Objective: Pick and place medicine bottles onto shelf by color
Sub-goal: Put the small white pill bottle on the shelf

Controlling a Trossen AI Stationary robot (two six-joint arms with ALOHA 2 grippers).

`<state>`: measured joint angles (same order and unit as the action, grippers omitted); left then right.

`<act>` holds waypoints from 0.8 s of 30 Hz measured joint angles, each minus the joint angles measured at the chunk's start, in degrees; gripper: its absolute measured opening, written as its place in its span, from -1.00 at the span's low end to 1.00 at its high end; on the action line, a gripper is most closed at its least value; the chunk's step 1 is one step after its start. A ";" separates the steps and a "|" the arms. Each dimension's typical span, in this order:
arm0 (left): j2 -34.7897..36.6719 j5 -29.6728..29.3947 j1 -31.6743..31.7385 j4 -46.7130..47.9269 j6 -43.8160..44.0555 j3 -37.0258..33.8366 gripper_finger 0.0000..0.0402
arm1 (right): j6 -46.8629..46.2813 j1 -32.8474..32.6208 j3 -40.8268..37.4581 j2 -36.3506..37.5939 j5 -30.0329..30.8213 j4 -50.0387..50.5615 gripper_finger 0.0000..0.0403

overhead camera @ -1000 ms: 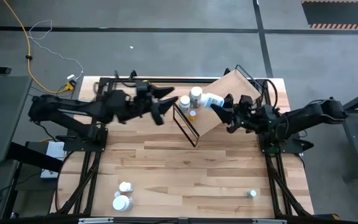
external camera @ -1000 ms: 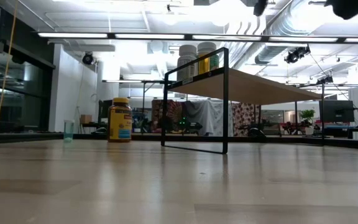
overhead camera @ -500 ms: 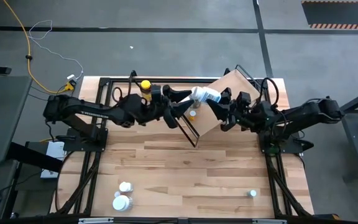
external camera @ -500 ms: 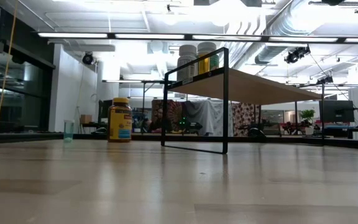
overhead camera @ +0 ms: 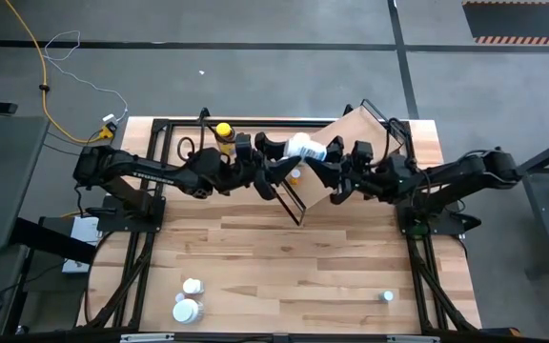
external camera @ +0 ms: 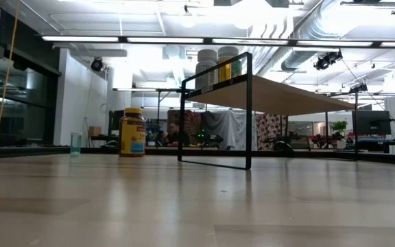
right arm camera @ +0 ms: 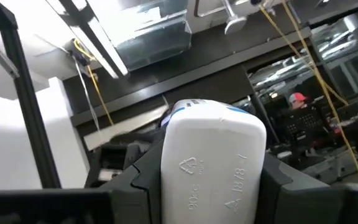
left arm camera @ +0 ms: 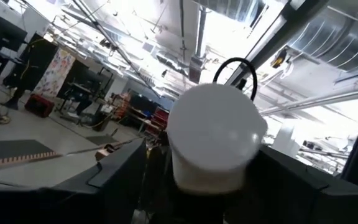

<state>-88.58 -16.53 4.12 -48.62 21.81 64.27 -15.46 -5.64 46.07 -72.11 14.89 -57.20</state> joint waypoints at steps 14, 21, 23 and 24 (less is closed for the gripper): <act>0.38 -0.14 0.04 -1.00 -1.43 0.00 0.16 | 0.50 -0.01 0.04 -0.69 -0.09 0.39 -0.32; 0.38 0.05 0.20 -1.08 -1.25 0.00 -0.20 | -3.28 0.00 0.04 -0.69 0.07 0.69 -0.31; 0.38 0.08 0.34 -1.04 -0.83 0.00 -0.21 | -3.57 0.01 0.04 -0.69 0.13 0.80 -0.31; 0.38 0.08 0.41 -1.02 -0.75 0.00 -0.21 | -3.58 0.01 0.04 -0.69 0.15 0.78 -0.31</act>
<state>-88.20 -16.45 4.53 -49.65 21.06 64.27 -19.04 -5.63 46.11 -72.79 15.05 -56.42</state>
